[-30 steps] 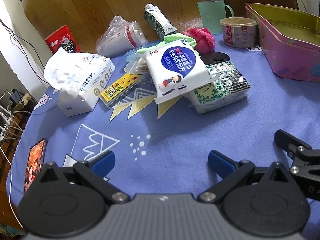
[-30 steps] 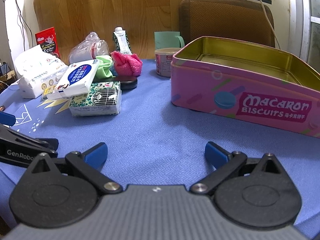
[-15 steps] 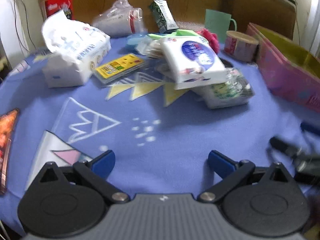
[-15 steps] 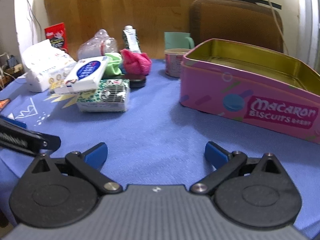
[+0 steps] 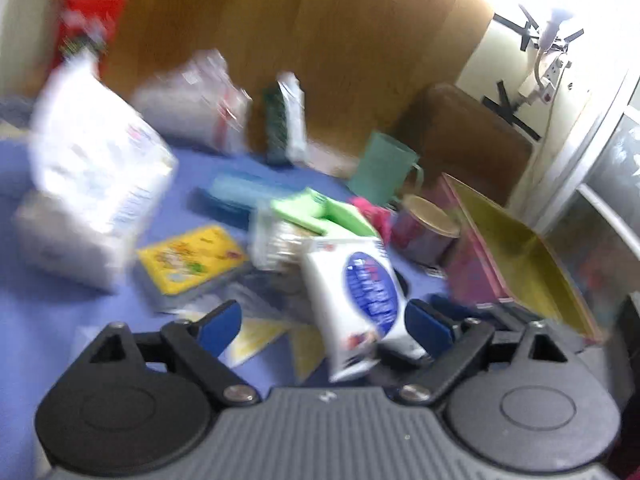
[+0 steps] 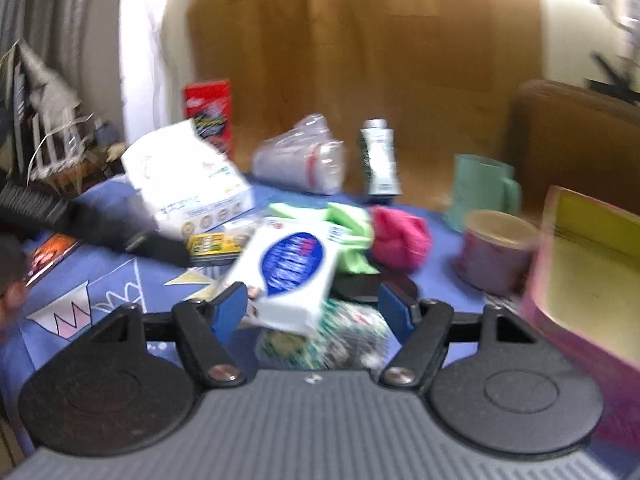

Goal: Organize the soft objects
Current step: 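Grasp the white tissue packet with the left tool and lift it, then lower the white packet into the pink tin and open the left tool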

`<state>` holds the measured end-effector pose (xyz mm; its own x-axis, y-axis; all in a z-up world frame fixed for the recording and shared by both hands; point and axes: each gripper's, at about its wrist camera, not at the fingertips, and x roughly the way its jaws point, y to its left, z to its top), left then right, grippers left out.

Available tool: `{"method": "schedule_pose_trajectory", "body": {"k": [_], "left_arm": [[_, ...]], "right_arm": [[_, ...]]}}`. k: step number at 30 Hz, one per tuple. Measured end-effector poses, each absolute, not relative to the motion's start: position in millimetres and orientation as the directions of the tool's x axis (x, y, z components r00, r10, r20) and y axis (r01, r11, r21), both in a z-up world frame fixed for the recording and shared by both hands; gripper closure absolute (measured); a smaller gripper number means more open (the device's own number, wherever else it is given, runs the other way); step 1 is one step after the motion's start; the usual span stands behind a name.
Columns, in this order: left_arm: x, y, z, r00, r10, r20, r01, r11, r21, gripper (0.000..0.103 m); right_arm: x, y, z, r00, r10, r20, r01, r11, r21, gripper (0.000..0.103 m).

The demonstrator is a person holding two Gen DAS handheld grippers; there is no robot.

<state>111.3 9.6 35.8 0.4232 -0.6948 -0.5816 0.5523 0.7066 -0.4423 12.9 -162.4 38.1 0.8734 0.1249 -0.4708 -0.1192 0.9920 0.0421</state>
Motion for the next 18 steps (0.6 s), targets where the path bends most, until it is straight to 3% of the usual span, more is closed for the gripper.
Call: {"method": "schedule_pose_trajectory", "body": {"k": [2, 4, 5, 8, 13, 18], "left_arm": [[119.8, -1.2, 24.8, 0.352, -0.719, -0.599, 0.552, 0.676, -0.488, 0.058], [116.5, -13.1, 18.7, 0.339, -0.71, -0.618, 0.561, 0.679, -0.473, 0.06], [111.7, -15.5, 16.9, 0.348, -0.706, -0.616, 0.56, 0.684, -0.468, 0.06], [98.1, -20.2, 33.3, 0.353, -0.734, -0.58, 0.591, 0.655, -0.47, 0.061], [69.3, -79.2, 73.7, 0.333, -0.789, -0.515, 0.72, 0.566, -0.401, 0.06], [54.1, -173.5, 76.2, 0.23, -0.824, -0.519, 0.799, 0.464, -0.383, 0.059]], "right_arm": [[23.5, -159.2, 33.4, 0.858, 0.138, -0.495, -0.139, 0.99, 0.035, 0.03], [27.1, -151.1, 30.0, 0.855, 0.16, -0.494, -0.172, 0.985, 0.021, 0.049], [26.9, -147.0, 29.6, 0.86, 0.13, -0.493, -0.155, 0.988, -0.009, 0.053], [11.3, -152.2, 35.3, 0.882, 0.112, -0.458, -0.13, 0.991, -0.008, 0.056], [-34.6, -183.1, 64.2, 0.948, -0.007, -0.317, 0.001, 1.0, -0.017, 0.058], [-64.9, -245.5, 70.7, 0.932, -0.187, -0.31, 0.205, 0.978, 0.026, 0.058]]}}
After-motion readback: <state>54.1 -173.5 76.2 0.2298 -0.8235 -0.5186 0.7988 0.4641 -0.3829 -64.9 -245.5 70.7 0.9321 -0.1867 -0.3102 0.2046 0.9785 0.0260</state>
